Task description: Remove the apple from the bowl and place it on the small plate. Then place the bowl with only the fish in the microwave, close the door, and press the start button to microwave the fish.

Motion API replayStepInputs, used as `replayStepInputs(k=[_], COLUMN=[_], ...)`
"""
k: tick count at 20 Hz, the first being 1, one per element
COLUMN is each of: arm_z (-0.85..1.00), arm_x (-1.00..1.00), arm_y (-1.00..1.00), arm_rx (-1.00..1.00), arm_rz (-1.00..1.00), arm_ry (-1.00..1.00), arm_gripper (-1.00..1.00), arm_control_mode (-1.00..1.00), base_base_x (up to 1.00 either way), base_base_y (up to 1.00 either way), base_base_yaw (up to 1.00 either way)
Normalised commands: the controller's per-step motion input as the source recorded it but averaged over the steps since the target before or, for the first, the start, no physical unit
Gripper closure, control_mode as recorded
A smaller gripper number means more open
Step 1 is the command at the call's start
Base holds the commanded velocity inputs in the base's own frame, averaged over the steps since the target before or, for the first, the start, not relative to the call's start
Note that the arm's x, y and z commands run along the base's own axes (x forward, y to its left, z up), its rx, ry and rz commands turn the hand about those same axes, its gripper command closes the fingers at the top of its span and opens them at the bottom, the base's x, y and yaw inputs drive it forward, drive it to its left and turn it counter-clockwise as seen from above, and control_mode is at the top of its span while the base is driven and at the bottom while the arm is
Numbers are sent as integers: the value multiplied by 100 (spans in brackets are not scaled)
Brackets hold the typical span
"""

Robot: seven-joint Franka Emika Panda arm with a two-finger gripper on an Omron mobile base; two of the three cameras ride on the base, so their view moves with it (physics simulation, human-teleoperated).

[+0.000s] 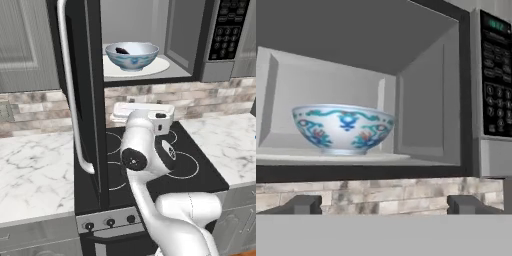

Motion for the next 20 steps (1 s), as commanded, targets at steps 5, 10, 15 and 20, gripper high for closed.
replayStepInputs(k=[5,10,15,20], arm_z=[-15,-10,-5,-2], arm_x=[25,13,13,1], arm_y=[39,17,26,31], arm_rx=[-20,-12,-12,-7], arm_rz=[-12,-9,-4,-2], arm_ry=[-3,-10,-6,-4], arm_gripper=[-100,-100,-100,-100], arm_control_mode=[-100,-100,-100,-100], base_base_x=[0,0,0,0], base_base_y=[0,0,0,0], base_base_yaw=[0,0,0,0])
